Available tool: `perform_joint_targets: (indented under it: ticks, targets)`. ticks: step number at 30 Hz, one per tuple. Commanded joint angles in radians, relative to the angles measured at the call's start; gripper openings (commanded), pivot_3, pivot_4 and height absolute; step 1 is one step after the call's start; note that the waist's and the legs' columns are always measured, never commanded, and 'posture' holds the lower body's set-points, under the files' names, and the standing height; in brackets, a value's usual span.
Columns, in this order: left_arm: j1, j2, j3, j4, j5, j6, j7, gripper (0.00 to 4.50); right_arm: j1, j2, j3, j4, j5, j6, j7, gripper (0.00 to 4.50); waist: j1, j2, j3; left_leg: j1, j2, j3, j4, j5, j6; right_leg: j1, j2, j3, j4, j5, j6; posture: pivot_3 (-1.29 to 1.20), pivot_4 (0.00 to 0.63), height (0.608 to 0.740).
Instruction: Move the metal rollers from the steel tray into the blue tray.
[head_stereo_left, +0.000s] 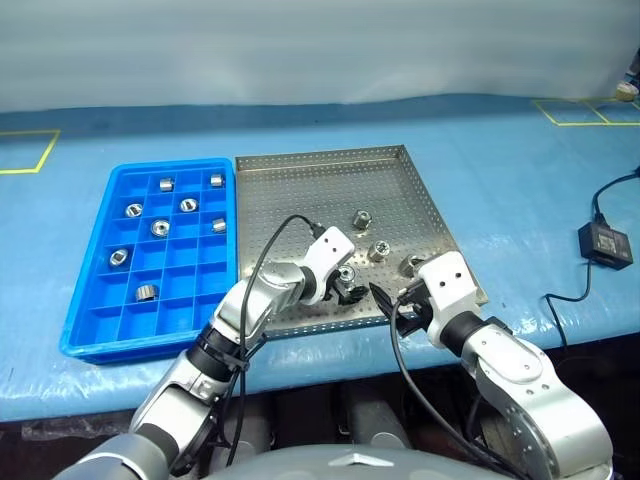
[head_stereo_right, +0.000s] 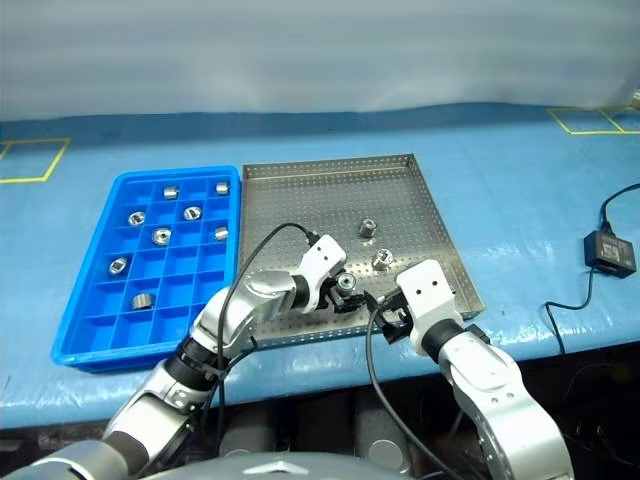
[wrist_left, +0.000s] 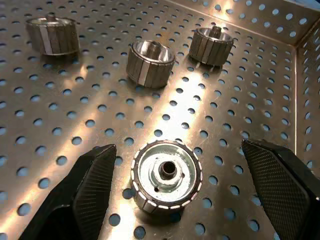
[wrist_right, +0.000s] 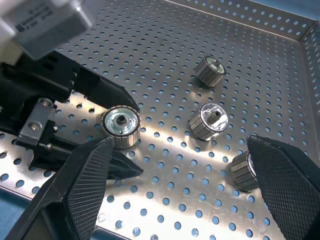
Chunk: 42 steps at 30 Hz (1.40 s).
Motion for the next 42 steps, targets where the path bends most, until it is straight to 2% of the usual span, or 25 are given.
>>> perform_joint_targets:
  ticks: [1, 3, 8, 15, 23, 33, 42]
  targets:
    - [-0.012, -0.026, 0.006, 0.017, 0.030, -0.038, 0.025, 3.98, -0.012, 0.003, 0.000, -0.030, 0.000, -0.005, -0.005, 4.50, 0.001, 0.001, -0.001, 0.000, 0.000, 0.000, 0.000, 0.000, 0.000, 0.000, 0.000, 0.000, 0.000, 0.000, 0.000, -0.17, 0.150, 0.740]
    - [-0.005, -0.036, 0.026, 0.001, 0.029, -0.043, 0.033, 3.46, -0.017, 0.002, 0.004, -0.026, 0.001, -0.007, -0.005, 4.50, 0.002, 0.001, -0.001, 0.000, 0.000, 0.000, 0.000, 0.000, 0.000, 0.001, -0.001, 0.000, 0.000, 0.000, 0.001, -0.16, 0.150, 0.740]
    - [0.024, -0.047, 0.067, -0.072, 0.014, -0.045, 0.049, 1.75, -0.044, 0.000, 0.019, -0.001, 0.007, -0.013, 0.007, 4.50, -0.002, 0.001, -0.001, 0.000, 0.000, 0.001, 0.000, 0.000, 0.000, 0.000, -0.001, 0.001, 0.000, 0.001, 0.001, -0.16, 0.150, 0.740]
    - [0.092, -0.072, 0.193, -0.287, -0.023, 0.044, 0.139, 1.70, -0.133, 0.003, 0.076, 0.063, 0.012, -0.030, 0.039, 4.50, 0.009, 0.001, 0.000, 0.000, 0.000, 0.000, 0.000, 0.000, 0.000, 0.000, 0.000, 0.000, 0.000, 0.001, 0.001, -0.06, 0.150, 0.740]
    - [0.238, -0.119, 0.403, -0.575, 0.007, 0.114, 0.367, 1.70, -0.265, 0.024, 0.184, 0.158, 0.023, -0.077, 0.105, 4.50, 0.039, 0.001, 0.000, 0.000, 0.000, 0.000, 0.000, 0.000, 0.000, 0.000, 0.000, 0.000, 0.000, 0.001, 0.001, 0.08, 0.150, 0.740]
    - [0.510, -0.151, 0.509, -0.877, 0.181, 0.107, 0.637, 1.70, -0.435, 0.085, 0.353, 0.313, 0.040, -0.176, 0.242, 4.50, 0.117, -0.001, 0.001, 0.000, 0.000, -0.002, 0.000, 0.000, 0.000, 0.001, -0.001, -0.002, -0.001, 0.001, 0.001, 0.30, 0.150, 0.740]
    - [0.646, -0.229, 0.566, -0.968, 0.296, 0.104, 0.770, 1.70, -0.495, 0.128, 0.409, 0.401, 0.043, -0.236, 0.313, 4.50, 0.207, -0.002, 0.001, -0.002, 0.000, -0.004, 0.000, 0.000, 0.000, 0.001, -0.003, -0.006, -0.001, 0.000, 0.000, 0.41, 0.150, 0.740]
